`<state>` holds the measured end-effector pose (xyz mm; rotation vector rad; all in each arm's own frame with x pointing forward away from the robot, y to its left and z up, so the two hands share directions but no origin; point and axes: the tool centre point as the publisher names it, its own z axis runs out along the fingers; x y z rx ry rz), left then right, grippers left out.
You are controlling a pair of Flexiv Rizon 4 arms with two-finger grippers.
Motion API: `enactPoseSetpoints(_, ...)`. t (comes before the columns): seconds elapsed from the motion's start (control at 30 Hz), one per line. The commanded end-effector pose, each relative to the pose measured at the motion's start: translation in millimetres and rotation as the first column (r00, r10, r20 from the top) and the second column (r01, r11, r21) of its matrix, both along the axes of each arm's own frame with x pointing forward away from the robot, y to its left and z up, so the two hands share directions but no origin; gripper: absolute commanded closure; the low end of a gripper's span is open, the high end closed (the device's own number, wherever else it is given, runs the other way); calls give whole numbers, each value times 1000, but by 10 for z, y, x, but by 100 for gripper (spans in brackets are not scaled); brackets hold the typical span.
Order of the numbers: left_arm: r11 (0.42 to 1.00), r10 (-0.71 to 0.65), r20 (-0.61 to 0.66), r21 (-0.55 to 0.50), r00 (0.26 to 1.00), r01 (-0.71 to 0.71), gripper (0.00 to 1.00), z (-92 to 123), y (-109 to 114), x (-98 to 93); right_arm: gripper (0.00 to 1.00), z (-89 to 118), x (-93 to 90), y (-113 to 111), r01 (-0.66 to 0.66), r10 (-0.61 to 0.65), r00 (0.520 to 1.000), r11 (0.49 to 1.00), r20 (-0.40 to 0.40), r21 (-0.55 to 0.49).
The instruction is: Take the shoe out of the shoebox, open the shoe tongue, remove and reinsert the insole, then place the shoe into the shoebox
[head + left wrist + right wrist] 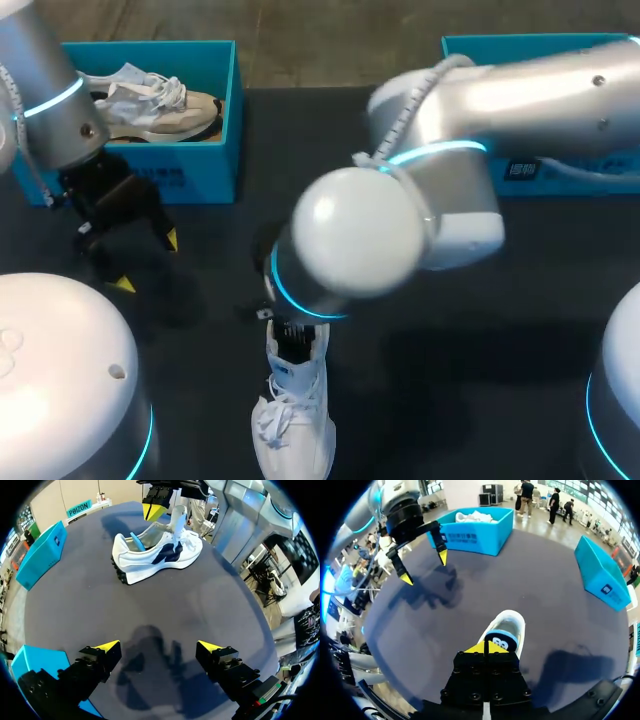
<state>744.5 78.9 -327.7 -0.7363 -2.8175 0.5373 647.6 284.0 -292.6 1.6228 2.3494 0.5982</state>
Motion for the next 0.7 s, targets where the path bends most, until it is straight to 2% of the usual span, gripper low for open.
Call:
enactPoseSetpoints(0.03, 1000, -1, 0, 2, 1000, 1, 0, 2, 4, 2, 100, -95, -95, 71, 223, -186, 970, 939, 156, -262)
enactPoseSetpoints(0.13, 1000, -1, 0, 2, 1000, 1, 0, 2, 4, 2, 100, -122, -88, 67, 226, -191, 970, 937, 152, -265)
enactPoseSetpoints(0.37, 1000, 19, -1, -2, 1000, -19, 0, -6, 58, 49, 100, -248, -114, -5, 286, -257, 953, 937, 160, -199)
enactPoseSetpoints(0.7, 1000, -12, -11, 5, 1000, 12, 0, -49, 49, 79, 100, -385, 6, -60, 345, -321, 932, 928, 168, -143)
